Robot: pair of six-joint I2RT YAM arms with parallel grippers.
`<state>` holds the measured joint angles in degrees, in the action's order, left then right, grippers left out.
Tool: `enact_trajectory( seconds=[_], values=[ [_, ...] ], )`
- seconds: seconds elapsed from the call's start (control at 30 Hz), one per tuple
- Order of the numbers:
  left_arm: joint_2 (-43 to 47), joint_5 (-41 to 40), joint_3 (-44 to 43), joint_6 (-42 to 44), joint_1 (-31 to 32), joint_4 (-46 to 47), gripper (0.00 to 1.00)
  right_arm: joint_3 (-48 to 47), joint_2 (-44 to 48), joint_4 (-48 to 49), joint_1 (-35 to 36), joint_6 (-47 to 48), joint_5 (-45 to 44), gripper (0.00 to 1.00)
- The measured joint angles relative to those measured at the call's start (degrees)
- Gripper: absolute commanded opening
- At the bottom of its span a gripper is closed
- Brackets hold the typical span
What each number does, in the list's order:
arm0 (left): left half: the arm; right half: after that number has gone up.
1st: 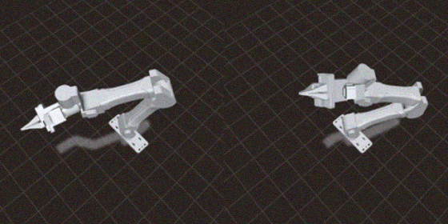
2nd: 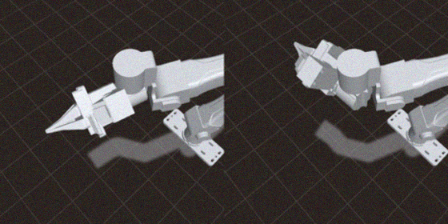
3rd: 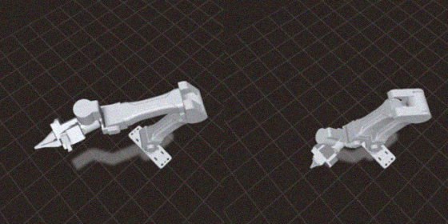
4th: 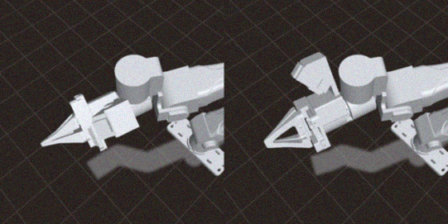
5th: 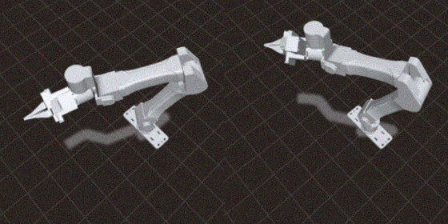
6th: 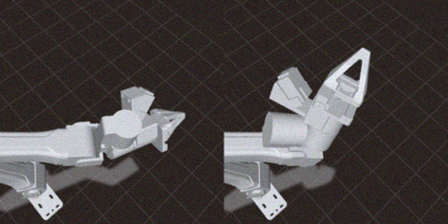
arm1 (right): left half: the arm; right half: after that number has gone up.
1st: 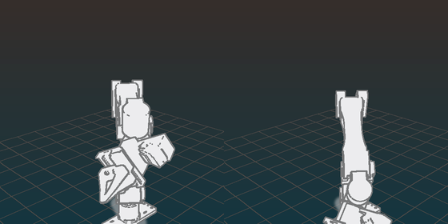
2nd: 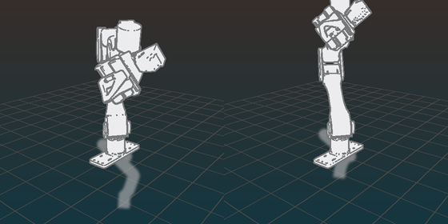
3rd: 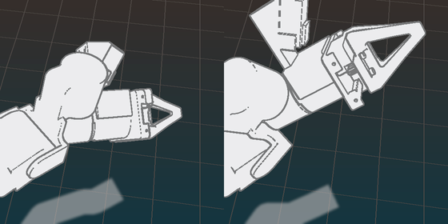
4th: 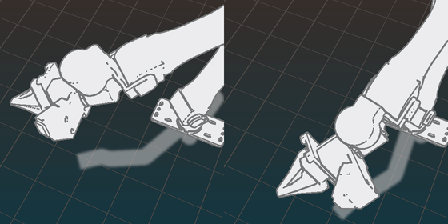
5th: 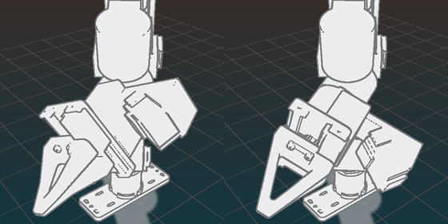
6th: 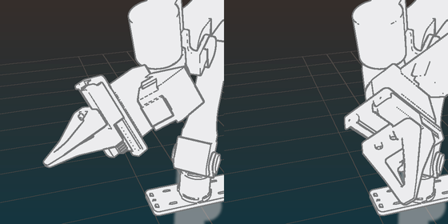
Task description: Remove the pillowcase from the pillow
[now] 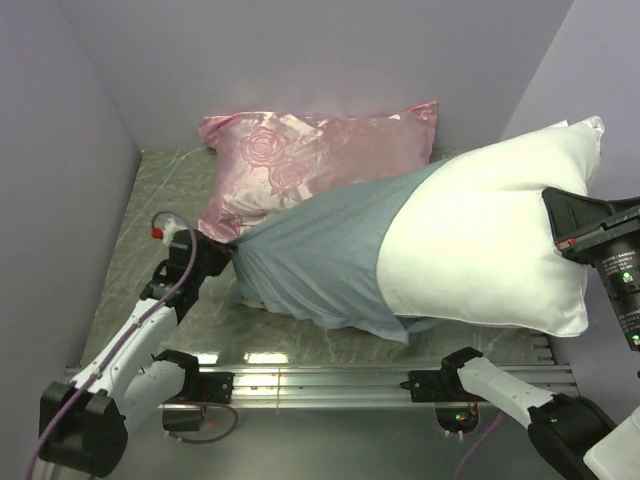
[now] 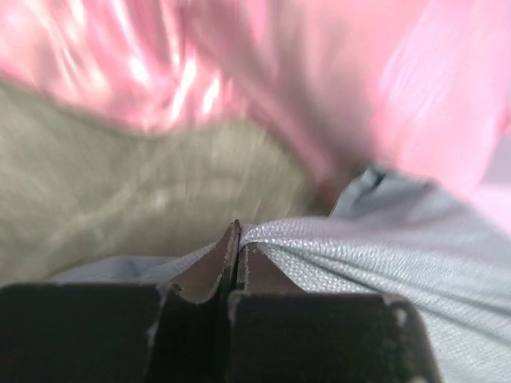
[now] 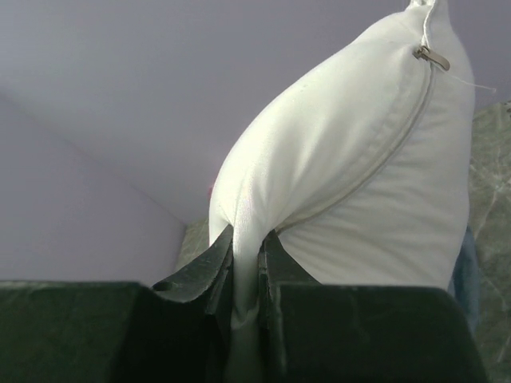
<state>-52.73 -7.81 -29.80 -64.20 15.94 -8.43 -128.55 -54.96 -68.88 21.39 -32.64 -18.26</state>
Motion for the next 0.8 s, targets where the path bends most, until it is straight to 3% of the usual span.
enact_trajectory(
  seconds=[0.17,0.37,0.57,0.8],
  values=[
    [3.67,5.90,-6.71,4.28,-15.65,-5.03,0.00,0.85,1.11,2.27,6.73,0.87,-3.89,0.00],
    [5.27,10.05,-15.02,8.44,-28.09,-11.17,0.01,4.81,1.95,6.97,12.61,2.82,-8.39,0.00],
    [3.85,16.72,-23.41,11.98,-45.31,-16.61,0.01,13.35,2.38,10.49,15.37,3.50,-11.26,0.00],
    [1.20,18.56,-26.32,14.60,-49.46,-17.81,0.01,36.15,5.79,17.46,15.39,0.81,-11.26,0.00]
  ],
)
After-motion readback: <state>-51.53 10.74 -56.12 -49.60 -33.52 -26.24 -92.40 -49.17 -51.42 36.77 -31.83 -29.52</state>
